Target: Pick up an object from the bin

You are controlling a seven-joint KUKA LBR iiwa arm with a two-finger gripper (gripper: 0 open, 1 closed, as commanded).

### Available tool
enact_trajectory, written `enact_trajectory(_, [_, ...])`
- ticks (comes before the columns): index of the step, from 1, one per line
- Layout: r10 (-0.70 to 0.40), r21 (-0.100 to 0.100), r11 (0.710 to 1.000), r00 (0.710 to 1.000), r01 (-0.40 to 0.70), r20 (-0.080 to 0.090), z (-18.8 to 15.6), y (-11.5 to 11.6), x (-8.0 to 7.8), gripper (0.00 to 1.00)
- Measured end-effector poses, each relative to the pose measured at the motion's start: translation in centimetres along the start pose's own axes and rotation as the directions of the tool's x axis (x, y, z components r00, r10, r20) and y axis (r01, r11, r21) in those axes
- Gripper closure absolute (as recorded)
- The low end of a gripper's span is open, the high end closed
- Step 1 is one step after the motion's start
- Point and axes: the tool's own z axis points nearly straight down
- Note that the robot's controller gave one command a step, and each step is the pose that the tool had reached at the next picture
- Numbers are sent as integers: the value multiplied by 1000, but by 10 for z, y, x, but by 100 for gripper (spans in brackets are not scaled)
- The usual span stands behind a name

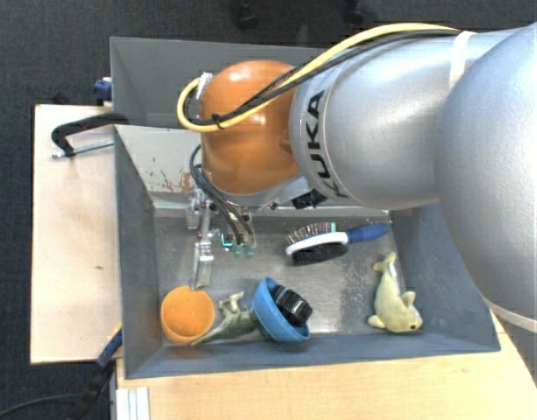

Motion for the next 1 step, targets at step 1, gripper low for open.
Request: enact_trajectory(1, [-128, 0, 992, 992, 128, 3, 115, 6, 47, 0])
